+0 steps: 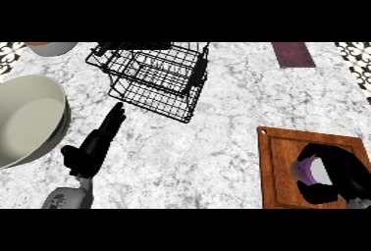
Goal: Pick the can from the cutting board and place it in the tiered basket
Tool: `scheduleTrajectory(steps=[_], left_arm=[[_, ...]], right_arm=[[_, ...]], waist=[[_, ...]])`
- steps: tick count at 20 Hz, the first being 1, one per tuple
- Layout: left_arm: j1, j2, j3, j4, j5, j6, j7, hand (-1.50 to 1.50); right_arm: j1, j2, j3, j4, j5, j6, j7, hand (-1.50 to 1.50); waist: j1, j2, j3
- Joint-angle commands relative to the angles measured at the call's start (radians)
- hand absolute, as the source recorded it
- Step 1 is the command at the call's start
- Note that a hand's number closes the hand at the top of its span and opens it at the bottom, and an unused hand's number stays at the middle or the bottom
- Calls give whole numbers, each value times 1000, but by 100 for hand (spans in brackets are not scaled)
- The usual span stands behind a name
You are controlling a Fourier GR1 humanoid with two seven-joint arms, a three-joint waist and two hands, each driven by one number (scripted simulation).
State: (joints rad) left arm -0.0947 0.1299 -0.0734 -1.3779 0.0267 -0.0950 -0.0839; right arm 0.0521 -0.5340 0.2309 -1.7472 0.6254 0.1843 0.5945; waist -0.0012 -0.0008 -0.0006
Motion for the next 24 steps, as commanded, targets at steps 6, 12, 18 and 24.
scheduleTrajectory(steps=[6,12,18,24], left_arm=[[-3,-8,18,14,1,-20,7,0],[-36,-32,32,88,-13,-14,-50,0],[-33,-2,38,21,-2,-24,7,0],[-52,-2,45,91,-9,-43,-37,0]], right_arm=[[-60,150,70,-34,231,19,283,150],[-61,206,114,-123,383,-34,328,150],[-190,360,53,-274,251,-180,285,150],[-455,410,98,-343,332,-26,430,150]], waist=[[2,0,0],[-4,0,0],[3,-2,1],[6,1,-1]])
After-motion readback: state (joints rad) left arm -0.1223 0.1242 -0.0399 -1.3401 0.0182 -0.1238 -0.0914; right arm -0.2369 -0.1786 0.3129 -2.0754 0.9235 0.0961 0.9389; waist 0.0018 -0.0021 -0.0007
